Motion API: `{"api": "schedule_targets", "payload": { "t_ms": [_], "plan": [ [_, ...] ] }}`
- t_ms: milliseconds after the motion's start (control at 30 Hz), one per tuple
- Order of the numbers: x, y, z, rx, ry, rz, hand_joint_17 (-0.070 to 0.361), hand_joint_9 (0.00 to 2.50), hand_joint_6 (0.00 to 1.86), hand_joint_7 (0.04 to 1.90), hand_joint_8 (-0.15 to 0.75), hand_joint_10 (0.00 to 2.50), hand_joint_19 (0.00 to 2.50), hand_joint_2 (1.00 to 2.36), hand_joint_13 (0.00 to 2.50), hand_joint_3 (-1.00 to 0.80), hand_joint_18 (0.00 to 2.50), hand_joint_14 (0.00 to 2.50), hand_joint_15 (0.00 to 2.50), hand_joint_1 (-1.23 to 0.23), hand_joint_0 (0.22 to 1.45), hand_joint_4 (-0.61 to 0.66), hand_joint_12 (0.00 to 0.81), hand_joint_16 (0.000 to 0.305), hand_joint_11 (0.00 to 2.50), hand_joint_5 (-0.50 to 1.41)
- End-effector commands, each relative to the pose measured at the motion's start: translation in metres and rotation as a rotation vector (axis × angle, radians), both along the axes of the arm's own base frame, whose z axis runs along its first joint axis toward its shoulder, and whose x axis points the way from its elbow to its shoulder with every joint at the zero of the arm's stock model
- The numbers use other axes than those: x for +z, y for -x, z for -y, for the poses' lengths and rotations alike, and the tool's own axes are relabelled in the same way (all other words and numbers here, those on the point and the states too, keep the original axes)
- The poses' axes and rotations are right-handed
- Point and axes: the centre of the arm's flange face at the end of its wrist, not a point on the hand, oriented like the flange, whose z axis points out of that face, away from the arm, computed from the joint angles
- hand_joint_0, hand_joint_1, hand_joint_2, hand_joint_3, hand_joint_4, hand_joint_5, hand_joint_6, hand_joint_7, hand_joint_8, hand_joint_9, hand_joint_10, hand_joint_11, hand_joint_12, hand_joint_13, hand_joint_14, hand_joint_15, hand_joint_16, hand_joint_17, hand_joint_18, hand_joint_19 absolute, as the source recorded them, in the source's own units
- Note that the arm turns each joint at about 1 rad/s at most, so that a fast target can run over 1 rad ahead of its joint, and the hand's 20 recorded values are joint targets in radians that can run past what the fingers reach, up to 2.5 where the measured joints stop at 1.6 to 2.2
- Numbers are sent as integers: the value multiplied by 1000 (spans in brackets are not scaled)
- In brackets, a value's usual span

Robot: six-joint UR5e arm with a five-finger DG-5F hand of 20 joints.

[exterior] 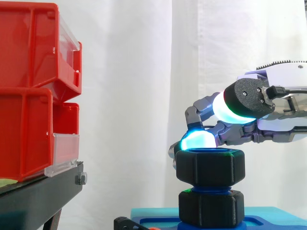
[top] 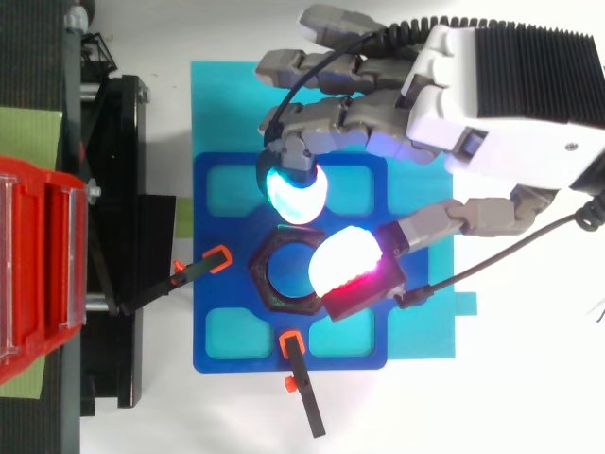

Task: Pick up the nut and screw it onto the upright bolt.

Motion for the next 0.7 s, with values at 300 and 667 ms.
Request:
{"api": "schedule_targets", "payload": {
  "t_ms": [300,667],
  "plan": [
    [0,1,14,-12,3,5,40,1138,575,1331,249,0,0,1000,590,-500,251,0,0,-400,521,115,207,18,52,22],
    [3,0,24,-20,4,29,65,737,503,839,235,0,0,1000,350,-500,42,0,0,-392,494,171,266,29,0,-140]
  ]
}}
